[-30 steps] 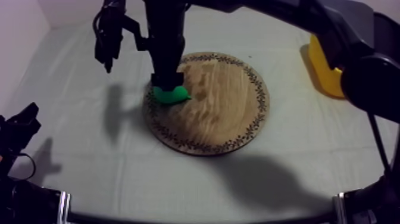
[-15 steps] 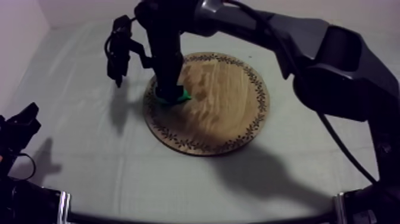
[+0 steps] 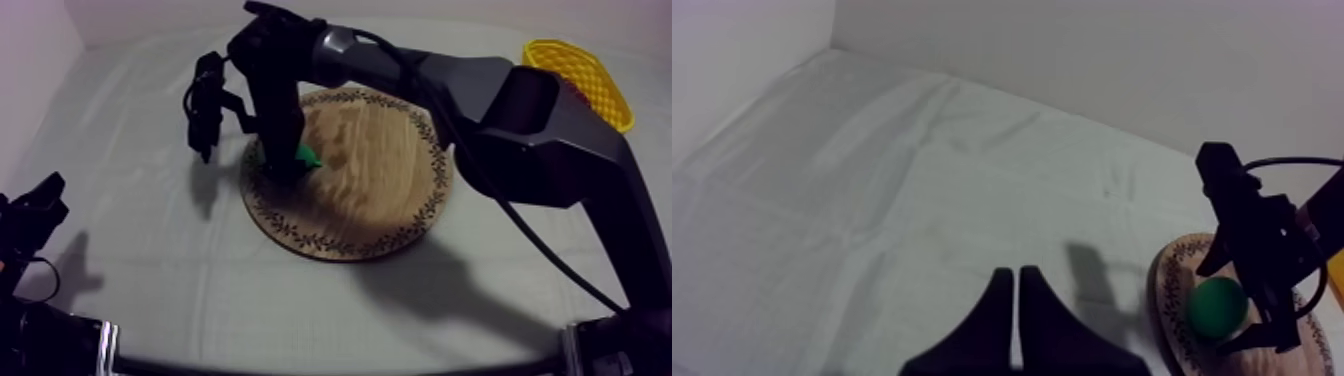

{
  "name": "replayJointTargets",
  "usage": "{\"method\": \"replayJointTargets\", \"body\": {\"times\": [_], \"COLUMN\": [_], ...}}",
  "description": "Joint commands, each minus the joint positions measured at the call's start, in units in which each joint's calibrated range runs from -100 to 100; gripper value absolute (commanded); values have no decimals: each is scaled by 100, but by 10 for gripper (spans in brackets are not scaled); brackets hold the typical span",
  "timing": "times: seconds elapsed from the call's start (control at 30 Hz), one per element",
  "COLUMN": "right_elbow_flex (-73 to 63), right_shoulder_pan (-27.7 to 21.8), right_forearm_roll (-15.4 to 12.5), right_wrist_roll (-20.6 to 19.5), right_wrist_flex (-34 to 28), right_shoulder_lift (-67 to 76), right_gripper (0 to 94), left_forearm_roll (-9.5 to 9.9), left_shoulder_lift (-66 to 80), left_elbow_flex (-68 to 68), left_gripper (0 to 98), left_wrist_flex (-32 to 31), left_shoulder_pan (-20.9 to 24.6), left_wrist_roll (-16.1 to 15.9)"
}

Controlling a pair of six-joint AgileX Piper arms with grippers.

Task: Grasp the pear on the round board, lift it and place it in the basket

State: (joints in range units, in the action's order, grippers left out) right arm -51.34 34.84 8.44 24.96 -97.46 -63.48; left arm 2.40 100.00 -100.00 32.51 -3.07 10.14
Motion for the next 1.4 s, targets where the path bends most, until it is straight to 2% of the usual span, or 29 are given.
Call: {"method": "replayJointTargets", "body": {"times": [0.0,0.27,0.5,0.77,0.97,1.37], "right_elbow_flex": [-27,-122,-142,83,419,1854], "right_shoulder_pan": [-3,-7,-25,-198,-506,-1637], "right_forearm_roll": [-7,-61,-64,43,203,623], "right_wrist_roll": [-8,11,30,12,-87,-801], "right_wrist_flex": [-1,30,60,80,126,310], "right_shoulder_lift": [-54,-155,31,811,1764,3934], "right_gripper": [696,510,431,414,420,431], "left_forearm_roll": [2,2,2,2,2,2], "left_shoulder_lift": [0,0,0,0,0,0], "left_elbow_flex": [0,0,0,0,0,0], "left_gripper": [1,1,1,1,1,1], "left_wrist_flex": [-1,-1,-1,-1,-1,-1], "left_shoulder_pan": [-1,-1,-1,-1,-1,-1], "left_wrist_roll": [-1,-1,-1,-1,-1,-1]}}
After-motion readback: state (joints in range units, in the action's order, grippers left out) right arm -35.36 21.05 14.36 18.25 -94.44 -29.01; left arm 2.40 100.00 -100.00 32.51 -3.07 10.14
